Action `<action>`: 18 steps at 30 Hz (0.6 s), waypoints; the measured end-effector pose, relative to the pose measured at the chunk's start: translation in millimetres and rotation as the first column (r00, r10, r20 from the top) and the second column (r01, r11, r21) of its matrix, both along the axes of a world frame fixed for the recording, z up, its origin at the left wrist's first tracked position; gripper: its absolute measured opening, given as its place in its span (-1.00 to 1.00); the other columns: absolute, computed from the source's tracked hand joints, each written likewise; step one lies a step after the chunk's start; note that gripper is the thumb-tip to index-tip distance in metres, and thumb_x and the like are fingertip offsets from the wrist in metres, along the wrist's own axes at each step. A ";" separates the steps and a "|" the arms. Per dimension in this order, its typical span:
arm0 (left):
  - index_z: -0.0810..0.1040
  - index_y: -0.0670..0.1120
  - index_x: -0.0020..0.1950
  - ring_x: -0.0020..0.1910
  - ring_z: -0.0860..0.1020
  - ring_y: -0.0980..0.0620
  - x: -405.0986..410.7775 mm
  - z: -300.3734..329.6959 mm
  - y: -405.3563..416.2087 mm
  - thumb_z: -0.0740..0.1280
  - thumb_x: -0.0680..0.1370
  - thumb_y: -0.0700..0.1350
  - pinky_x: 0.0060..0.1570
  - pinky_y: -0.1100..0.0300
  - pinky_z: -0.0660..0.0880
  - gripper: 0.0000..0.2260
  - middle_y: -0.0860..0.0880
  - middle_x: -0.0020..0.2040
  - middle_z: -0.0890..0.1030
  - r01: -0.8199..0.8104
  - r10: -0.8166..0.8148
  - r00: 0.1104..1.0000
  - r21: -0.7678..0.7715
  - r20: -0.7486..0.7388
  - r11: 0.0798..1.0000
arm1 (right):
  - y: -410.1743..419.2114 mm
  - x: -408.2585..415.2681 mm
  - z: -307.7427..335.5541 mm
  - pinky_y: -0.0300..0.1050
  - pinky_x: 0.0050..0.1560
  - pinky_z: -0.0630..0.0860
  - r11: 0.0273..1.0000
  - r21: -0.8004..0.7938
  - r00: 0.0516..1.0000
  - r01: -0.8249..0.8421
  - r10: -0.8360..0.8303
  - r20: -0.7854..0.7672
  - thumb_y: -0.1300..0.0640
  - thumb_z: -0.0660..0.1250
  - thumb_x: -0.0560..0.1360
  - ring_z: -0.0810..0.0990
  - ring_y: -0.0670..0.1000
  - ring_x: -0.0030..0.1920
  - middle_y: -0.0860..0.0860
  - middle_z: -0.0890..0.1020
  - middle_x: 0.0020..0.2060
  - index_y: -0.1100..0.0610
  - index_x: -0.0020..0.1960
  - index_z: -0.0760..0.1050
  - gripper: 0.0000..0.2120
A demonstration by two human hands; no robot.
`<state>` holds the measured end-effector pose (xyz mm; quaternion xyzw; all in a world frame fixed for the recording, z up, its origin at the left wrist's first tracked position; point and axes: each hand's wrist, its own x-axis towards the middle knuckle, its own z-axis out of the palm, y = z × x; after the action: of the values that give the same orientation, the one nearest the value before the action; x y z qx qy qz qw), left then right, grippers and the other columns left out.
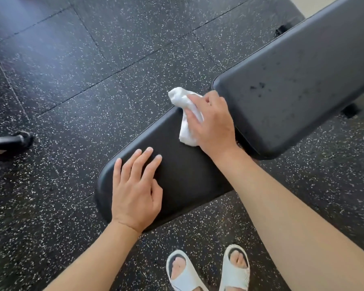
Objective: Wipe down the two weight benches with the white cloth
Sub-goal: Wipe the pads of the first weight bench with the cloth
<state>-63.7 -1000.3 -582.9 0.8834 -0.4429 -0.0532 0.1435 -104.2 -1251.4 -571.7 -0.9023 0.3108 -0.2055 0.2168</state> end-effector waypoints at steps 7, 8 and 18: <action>0.48 0.01 0.52 0.59 0.33 -0.15 -2.4 1.8 -1.9 0.20 0.56 -0.08 0.61 -0.29 0.12 -0.50 -0.03 0.57 0.41 -0.017 0.017 1.000 0.007 0.008 1.000 | 40.4 -143.0 -6.8 -0.15 -0.02 0.42 1.000 0.031 1.000 -0.002 0.002 -0.005 -0.01 0.34 0.65 0.37 0.01 -0.03 -0.05 0.46 0.07 0.01 0.39 0.55 -0.67; 0.47 0.01 0.52 0.59 0.33 -0.16 -2.2 1.5 -1.9 0.20 0.56 -0.08 0.61 -0.28 0.12 -0.50 -0.03 0.57 0.41 -0.017 0.017 1.000 0.012 0.013 1.000 | 44.1 -150.3 -7.9 -0.20 0.00 0.40 0.999 0.036 1.000 -0.004 0.004 -0.012 -0.02 0.33 0.66 0.37 0.00 -0.02 -0.05 0.46 0.07 0.01 0.39 0.55 -0.67; 0.44 0.01 0.50 0.58 0.32 -0.17 -4.5 3.2 -6.2 0.18 0.54 -0.08 0.62 -0.26 0.12 -0.50 -0.04 0.58 0.38 -0.023 0.022 0.999 0.039 0.035 0.999 | -2.5 -3.5 0.4 0.10 -0.02 0.49 0.995 0.074 0.998 0.062 -0.064 0.026 0.08 0.34 0.60 0.50 0.18 -0.03 0.13 0.55 -0.01 0.07 0.27 0.64 -0.73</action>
<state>-68.2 -1006.5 -579.7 0.8917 -0.4343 -0.0450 0.1192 -107.7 -1253.8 -571.3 -0.8806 0.3431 -0.2135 0.2474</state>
